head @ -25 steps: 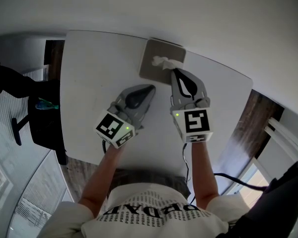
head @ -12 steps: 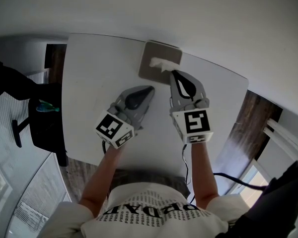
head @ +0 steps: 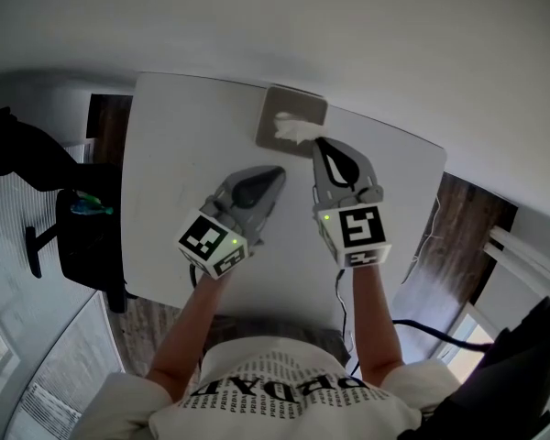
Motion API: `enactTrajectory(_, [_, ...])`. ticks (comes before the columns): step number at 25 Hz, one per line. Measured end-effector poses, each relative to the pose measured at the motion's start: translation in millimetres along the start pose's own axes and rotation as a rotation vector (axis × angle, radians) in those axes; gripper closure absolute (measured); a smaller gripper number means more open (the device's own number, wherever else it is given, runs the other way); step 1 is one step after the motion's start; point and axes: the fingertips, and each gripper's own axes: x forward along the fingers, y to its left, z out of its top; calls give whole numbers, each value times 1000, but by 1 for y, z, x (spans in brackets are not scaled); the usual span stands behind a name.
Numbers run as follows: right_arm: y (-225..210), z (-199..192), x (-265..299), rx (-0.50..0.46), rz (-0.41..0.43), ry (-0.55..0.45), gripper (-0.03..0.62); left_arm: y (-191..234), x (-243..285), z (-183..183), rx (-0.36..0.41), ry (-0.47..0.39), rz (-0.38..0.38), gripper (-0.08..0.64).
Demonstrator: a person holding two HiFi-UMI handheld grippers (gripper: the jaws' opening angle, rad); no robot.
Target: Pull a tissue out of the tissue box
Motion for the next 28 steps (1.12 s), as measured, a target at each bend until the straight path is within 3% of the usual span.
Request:
enactTrajectory(13, [11,42,-47,-19,-22,-65,582,-37,-24,46,64,-42,-16,569])
enactTrajectory(28, [41,101,-139,-48,-47,-178,582,-126,-59,99,161,-116,-91,569])
